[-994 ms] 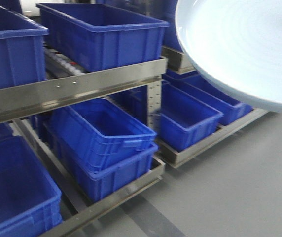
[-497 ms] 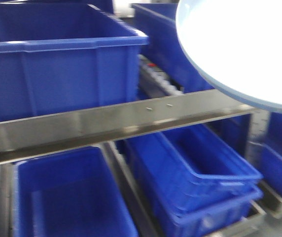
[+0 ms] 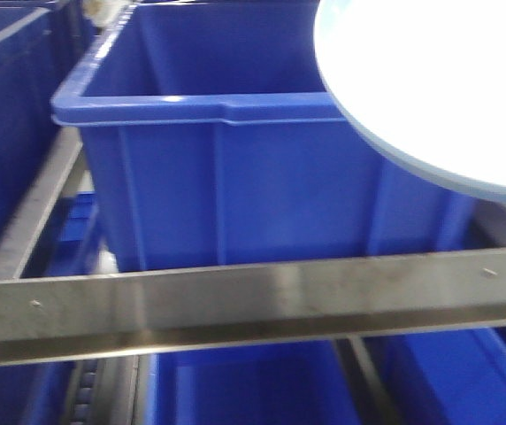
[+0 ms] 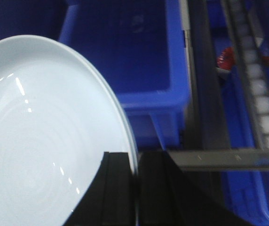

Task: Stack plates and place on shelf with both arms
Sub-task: 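Turn and drive the base up to the shelf of blue bins, then lower the plate stack into the blue bin and open the right gripper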

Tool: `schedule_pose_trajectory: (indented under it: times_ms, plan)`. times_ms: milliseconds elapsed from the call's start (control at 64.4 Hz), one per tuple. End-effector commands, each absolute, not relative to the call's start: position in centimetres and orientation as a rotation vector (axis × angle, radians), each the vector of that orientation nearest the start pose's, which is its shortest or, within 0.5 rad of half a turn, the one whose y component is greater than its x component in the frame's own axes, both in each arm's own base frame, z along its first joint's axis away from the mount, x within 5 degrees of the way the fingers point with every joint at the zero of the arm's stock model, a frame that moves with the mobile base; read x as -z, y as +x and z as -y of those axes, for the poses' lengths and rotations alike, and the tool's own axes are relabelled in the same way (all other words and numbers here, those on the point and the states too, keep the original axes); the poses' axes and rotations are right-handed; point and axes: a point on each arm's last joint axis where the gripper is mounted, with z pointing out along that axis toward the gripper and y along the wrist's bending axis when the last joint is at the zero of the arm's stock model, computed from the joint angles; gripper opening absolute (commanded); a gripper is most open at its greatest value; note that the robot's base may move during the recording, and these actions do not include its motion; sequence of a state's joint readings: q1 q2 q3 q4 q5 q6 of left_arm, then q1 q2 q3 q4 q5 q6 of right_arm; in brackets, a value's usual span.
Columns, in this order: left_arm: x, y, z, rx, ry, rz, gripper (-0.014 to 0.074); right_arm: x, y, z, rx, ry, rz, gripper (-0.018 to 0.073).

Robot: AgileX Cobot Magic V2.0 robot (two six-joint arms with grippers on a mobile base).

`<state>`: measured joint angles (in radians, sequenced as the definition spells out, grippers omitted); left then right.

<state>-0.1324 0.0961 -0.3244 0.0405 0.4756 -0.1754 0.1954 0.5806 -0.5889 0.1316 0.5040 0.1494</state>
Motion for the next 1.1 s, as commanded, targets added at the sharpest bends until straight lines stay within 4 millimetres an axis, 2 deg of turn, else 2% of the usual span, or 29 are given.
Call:
schedule_pose_trajectory:
  times_ms: [0,1087]
  plan:
    - [-28.82,4.42,0.45,0.205,-0.025,-1.633,0.0087,-33.81,11.44,-2.70,-0.368,0.035,-1.868,0.0022]
    - [-28.82,4.42,0.45,0.205,-0.025,-1.633,0.0087,-33.81,11.44,-2.70,-0.368,0.035,-1.868,0.0022]
